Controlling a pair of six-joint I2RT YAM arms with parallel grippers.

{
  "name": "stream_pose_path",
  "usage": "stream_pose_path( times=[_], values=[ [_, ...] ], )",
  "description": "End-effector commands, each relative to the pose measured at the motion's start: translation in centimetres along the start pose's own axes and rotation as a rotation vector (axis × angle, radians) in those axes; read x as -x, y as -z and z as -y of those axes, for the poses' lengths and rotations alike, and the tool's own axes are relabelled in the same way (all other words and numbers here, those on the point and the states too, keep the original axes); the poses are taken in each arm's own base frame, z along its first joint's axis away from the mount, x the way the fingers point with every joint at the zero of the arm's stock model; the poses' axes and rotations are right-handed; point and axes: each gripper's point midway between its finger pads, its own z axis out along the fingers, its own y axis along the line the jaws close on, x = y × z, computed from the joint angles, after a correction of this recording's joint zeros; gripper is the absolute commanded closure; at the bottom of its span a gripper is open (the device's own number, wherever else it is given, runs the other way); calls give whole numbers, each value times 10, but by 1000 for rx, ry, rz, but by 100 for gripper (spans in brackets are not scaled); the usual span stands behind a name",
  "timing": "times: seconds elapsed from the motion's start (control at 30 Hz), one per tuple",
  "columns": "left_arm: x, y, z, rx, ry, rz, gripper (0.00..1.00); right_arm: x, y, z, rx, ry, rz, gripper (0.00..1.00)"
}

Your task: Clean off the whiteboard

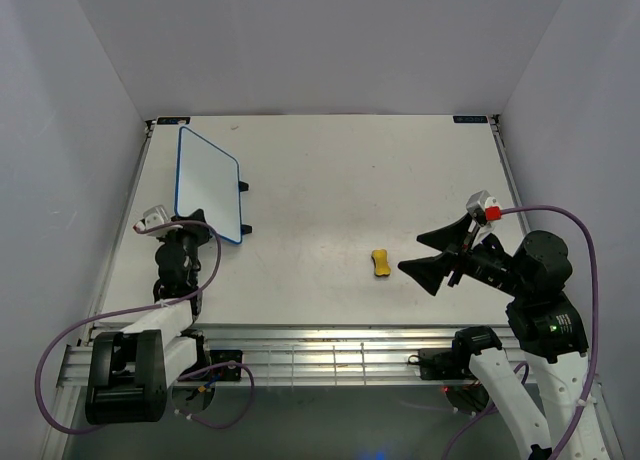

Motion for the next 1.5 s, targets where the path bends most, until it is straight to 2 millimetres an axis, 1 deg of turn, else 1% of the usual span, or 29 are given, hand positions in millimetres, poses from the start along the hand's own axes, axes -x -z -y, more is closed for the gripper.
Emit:
stream_pose_path(
  times=[0.0,0.17,0.3,0.37,0.4,0.43,0.47,0.5,0.53,0.6,0.67,0.73,0.83,0.93,1.03,1.07,1.13,1.17,1.27,1.33,1.37,1.4,1.43,1.47],
  values=[
    [-19,7,-9,26,-20,-71,78,7,-1,-5,29,37,31,10],
    [-21,6,-6,8,-32,-84,69,6,-1,-4,28,38,33,10],
    [-22,8,-8,17,-28,-88,61,6,-1,-4,29,35,31,10],
    [-19,10,-9,29,-19,-76,57,6,-1,-4,27,34,31,10],
    [-19,11,-10,32,-18,-74,57,7,-1,-4,27,35,32,10],
    [-20,11,-10,30,-14,-75,59,6,-1,-4,29,34,30,10],
    [-20,11,-9,26,-14,-76,64,6,-1,-4,27,34,31,10],
    [-21,11,-8,22,-17,-83,67,6,-2,-4,30,33,29,10],
    [-21,9,-7,17,-23,-86,72,5,-1,-4,27,33,30,10],
    [-23,8,-7,18,-27,-98,91,6,-1,-5,29,35,31,10],
    [-23,7,-6,11,-33,-102,91,6,0,-5,27,35,32,10],
    [-23,8,-3,-3,-33,-102,96,6,0,-5,26,36,33,10],
    [-22,10,-2,-12,-31,-99,97,5,-2,-3,27,33,30,10],
    [-22,14,-8,20,-8,-88,97,7,-1,-5,32,37,33,10],
    [-23,15,-9,31,13,-95,99,9,-1,-6,35,40,38,10],
    [-28,16,-11,45,15,-121,100,9,-1,-6,35,40,37,10],
    [-29,14,-10,60,47,-142,100,10,-1,-6,38,39,39,10],
    [-36,17,-14,82,63,-174,100,10,-2,-6,38,37,38,10],
    [-48,21,-17,109,97,-231,100,10,-2,-6,39,36,42,10],
    [-49,24,-17,110,101,-234,100,10,-2,-7,41,36,42,10],
    [-53,27,-21,125,103,-250,100,11,-2,-7,41,36,42,10],
    [-54,28,-22,129,104,-253,100,11,-1,-7,41,36,42,10],
    [-50,29,-19,115,103,-240,100,11,-2,-7,41,37,43,10],
    [-52,32,-20,121,116,-246,100,11,-2,-7,41,37,43,10]
  ],
)
